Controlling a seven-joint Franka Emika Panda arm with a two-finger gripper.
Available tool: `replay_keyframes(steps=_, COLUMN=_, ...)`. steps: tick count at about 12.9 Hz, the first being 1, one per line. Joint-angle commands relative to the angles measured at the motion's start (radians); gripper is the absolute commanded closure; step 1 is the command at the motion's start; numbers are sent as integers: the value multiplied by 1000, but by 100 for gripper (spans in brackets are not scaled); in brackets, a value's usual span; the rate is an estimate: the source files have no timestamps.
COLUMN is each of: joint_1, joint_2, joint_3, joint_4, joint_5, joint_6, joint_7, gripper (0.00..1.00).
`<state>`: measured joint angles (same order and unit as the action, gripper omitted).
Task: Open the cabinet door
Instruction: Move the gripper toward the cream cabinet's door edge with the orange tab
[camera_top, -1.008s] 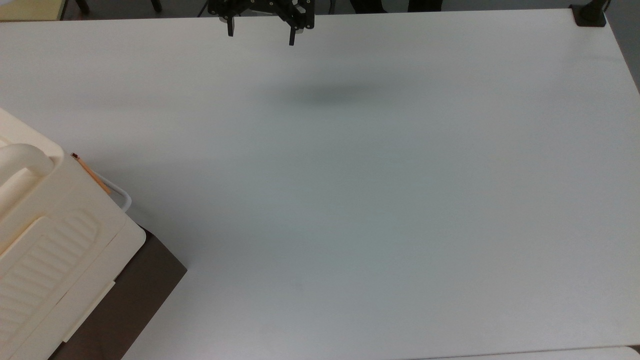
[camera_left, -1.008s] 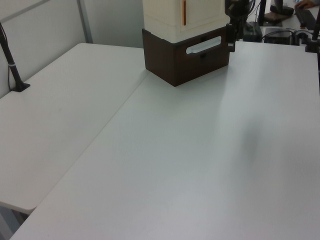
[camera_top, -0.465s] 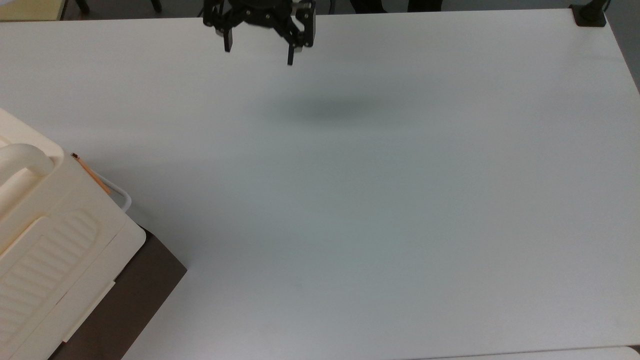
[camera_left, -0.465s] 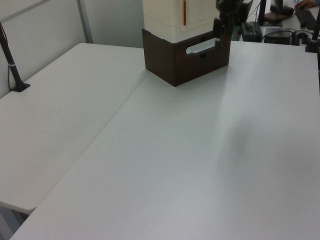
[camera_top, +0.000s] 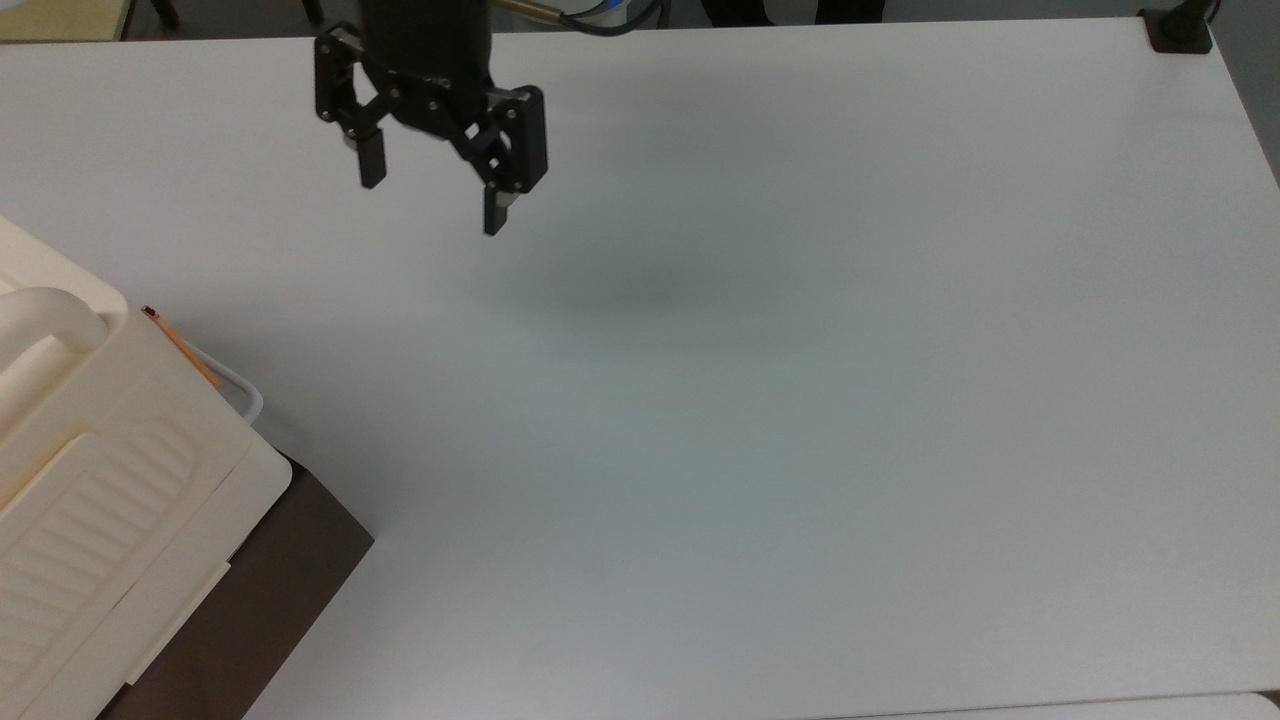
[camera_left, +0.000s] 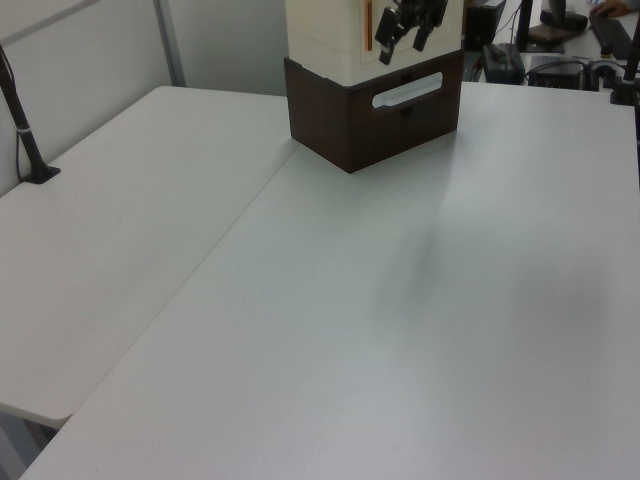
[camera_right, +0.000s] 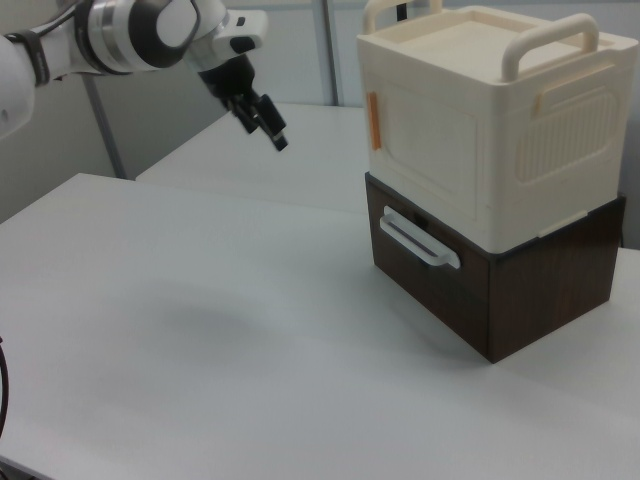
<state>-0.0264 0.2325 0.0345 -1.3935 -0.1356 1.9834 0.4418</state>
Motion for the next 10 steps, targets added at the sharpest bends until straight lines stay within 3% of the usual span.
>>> replay_keyframes(steps=1, joint_1=-15, joint_2=33, joint_3=-27, joint_4=19, joint_5=-25, joint_6=174, joint_7=74, gripper=0)
replay_keyframes(steps=4, joint_1=-27, joint_2=62, joint_3=-77, joint_4=19, joint_5=-88, joint_6=291, joint_7=71, gripper=0)
replay_keyframes(steps=8, joint_1=-38, joint_2=91, joint_3=-94, joint_4=21, joint_5=-142, joint_6=388, joint_7=46, gripper=0)
replay_keyframes(steps=10, joint_1=-49, joint_2=108, joint_3=-99, joint_4=42, joint_5=-144, joint_6=411, joint_7=48, gripper=9)
